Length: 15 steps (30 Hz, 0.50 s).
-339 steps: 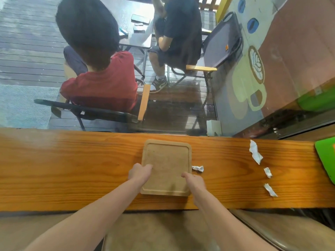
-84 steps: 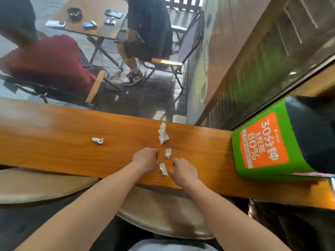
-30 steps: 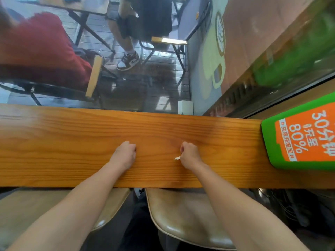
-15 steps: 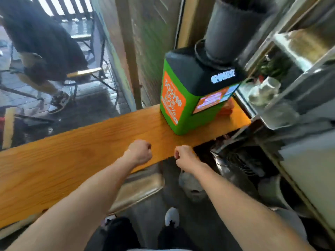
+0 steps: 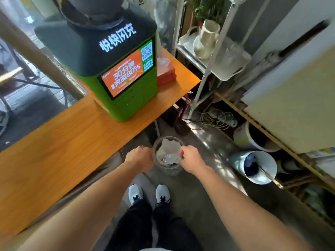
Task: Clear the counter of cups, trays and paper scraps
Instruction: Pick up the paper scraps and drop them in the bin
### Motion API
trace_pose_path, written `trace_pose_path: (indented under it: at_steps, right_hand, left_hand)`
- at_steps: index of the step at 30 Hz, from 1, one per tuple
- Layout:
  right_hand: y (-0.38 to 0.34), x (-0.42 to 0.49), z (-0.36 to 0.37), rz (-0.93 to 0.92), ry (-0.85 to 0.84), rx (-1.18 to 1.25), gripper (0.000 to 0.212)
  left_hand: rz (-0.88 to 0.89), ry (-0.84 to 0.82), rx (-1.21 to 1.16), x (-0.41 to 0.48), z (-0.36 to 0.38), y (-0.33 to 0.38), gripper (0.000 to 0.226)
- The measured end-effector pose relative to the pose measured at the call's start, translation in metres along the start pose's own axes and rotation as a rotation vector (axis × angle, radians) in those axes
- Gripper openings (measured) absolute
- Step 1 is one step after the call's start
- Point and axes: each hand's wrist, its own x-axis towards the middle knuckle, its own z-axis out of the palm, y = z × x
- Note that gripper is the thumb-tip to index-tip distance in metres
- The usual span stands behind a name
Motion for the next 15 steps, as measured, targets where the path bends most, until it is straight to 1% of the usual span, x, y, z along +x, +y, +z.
trace_pose_path:
  at_steps: [4,9,12,15]
  right_hand:
    - [0.028,0.031,0.028,0.117,0.022,0.065,0.010]
    - [0.082,0.093,0.098,0.173,0.045,0.173,0.014]
    - [0.118,0.141,0.151,0.188,0.041,0.201,0.016]
    - [0.148,0.192,0.204,0.181,0.025,0.214,0.017]
  left_hand:
    - [-0.078,-0.042,-0.042,0.043,0.036,0.006,0.020]
    - [-0.103,-0.141,-0.021,0.132,0.119,0.012,0.020]
    - [-0.140,-0.141,-0.079,0.198,0.176,0.010,0.022]
    - [-0.182,-0.106,-0.151,0.264,0.232,0.000,0.019]
